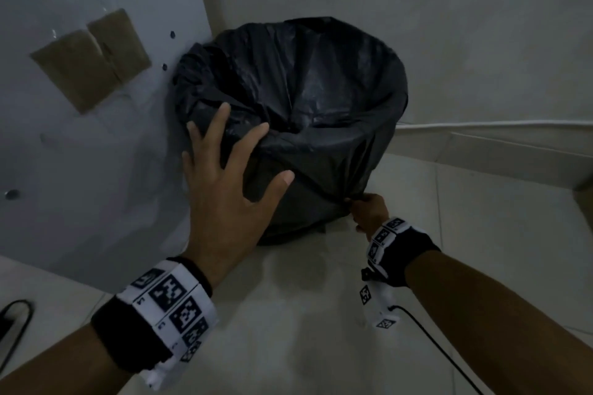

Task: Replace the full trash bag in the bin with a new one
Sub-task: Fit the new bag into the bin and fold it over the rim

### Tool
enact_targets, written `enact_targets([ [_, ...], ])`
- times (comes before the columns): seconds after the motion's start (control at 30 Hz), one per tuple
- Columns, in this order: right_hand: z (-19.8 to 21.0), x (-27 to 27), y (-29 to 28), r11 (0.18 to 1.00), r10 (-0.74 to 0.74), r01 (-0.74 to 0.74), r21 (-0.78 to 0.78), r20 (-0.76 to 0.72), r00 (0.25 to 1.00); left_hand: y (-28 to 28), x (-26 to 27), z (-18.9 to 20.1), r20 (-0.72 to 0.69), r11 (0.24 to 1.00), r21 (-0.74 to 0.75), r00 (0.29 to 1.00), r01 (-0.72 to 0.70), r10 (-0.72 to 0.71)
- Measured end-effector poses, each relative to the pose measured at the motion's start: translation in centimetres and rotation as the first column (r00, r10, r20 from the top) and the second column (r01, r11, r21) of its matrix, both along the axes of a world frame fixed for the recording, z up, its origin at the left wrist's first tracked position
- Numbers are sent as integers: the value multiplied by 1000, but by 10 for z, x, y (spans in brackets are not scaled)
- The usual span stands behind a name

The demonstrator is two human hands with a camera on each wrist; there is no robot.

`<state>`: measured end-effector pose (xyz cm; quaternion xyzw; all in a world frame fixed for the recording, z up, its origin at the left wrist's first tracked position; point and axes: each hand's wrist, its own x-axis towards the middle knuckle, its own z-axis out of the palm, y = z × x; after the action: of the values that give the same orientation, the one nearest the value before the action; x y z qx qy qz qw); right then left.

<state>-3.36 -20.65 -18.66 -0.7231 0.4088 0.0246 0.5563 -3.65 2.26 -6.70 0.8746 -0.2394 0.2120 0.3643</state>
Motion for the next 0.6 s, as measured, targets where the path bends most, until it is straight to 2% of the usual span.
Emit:
enact_targets([
  [0.17,-6,4,1,988,94,-109,-112,-130,987,5,0,3,18,997,73,1000,9,-10],
  [0.3,-7,-2,0,984,87,-116,-138,-203,975,4,-3,7,56,986,162,998,28,-37],
  [0.37,-6,-6,-3,992,82,-95,-85,-153,985,2,-4,10,83,975,216,995,41,-61],
  [0.47,1,-14,-7,994,27,-18,112,-81,996,-3,-5,12,96,957,288,993,44,-75],
  [0.53,4,-17,-10,977,40,-22,212,-79,996,-7,-4,12,102,955,294,991,49,-82],
  [0.6,4,-18,-11,972,76,-54,229,-85,993,-9,-3,12,100,962,267,992,54,-83],
])
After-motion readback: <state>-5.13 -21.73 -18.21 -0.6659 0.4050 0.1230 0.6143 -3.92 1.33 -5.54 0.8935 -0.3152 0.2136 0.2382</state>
